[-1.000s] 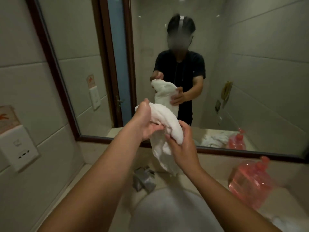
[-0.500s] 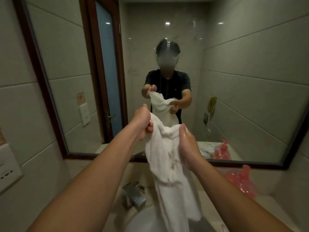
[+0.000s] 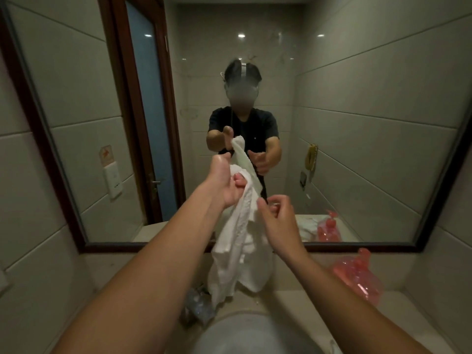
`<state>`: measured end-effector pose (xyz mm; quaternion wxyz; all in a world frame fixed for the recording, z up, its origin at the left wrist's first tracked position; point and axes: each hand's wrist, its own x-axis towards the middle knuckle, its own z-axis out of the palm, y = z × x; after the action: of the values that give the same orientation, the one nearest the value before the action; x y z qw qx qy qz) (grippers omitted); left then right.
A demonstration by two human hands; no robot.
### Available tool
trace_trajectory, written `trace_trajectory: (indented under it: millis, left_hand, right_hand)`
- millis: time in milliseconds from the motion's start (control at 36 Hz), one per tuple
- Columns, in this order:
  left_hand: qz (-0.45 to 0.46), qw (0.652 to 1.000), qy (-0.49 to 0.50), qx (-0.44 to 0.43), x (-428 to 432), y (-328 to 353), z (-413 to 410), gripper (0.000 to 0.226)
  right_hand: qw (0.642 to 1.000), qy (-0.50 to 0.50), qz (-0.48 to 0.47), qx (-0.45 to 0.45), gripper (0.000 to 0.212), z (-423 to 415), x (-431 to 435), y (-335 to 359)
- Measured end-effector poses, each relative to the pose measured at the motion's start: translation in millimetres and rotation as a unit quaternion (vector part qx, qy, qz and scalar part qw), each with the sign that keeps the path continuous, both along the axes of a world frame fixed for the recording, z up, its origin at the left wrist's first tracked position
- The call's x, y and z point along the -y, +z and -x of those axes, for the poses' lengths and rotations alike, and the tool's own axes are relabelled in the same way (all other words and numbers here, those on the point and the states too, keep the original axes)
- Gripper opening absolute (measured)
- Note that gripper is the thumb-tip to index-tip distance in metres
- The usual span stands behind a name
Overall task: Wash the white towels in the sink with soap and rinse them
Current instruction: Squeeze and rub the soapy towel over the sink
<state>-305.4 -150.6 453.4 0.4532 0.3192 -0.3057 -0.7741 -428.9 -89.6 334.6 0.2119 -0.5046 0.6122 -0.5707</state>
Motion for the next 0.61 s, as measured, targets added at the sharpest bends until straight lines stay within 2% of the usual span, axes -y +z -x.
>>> trace_trajectory:
  millis: [56,139,194,306,361,389,444,500,528,611]
  left_hand:
    - [-0.004,0.999,0.008,-0.039,4,-5,9,0.054]
    - [-0.016,0.994,0.008,-0.111,9,-8,14,0.061]
    - [-0.005,0.992,0.016,-0.127,8,-3,11,0.059]
    - [0.046,0.989,0.018,-0.138,0,12,-1,0.051]
    - [0.062,0.989,0.009,-0.133,1,13,-6,0.049]
    - [0.068,0.989,0.006,-0.129,3,13,-9,0.048]
    - [0.08,0.99,0.007,-0.115,12,10,-15,0.044]
    - [0.099,0.993,0.017,-0.062,18,6,-21,0.046]
    - [0.111,0.993,0.02,-0.028,19,4,-22,0.049]
    - [0.157,0.985,0.041,0.057,18,-6,-24,0.067]
  right_hand:
    - [0.999,0.045,0.02,0.013,0.03,-10,-3,2]
    - [0.996,0.079,0.022,0.031,0.05,-19,-5,3]
    - [0.995,0.091,0.021,0.045,0.052,-20,-9,4]
    - [0.995,0.085,0.024,-0.048,0.025,-19,-12,8]
    - [0.997,0.047,0.03,-0.059,0.038,-17,-6,18]
    - [0.999,0.032,0.029,-0.024,0.041,-18,-1,27]
    - [0.992,0.026,0.014,0.123,0.038,-17,3,51]
    - [0.947,0.062,-0.007,0.314,0.034,-17,7,75]
    - [0.92,0.082,-0.011,0.382,0.033,-17,9,85]
    - [0.875,0.104,-0.013,0.473,0.038,-23,17,101]
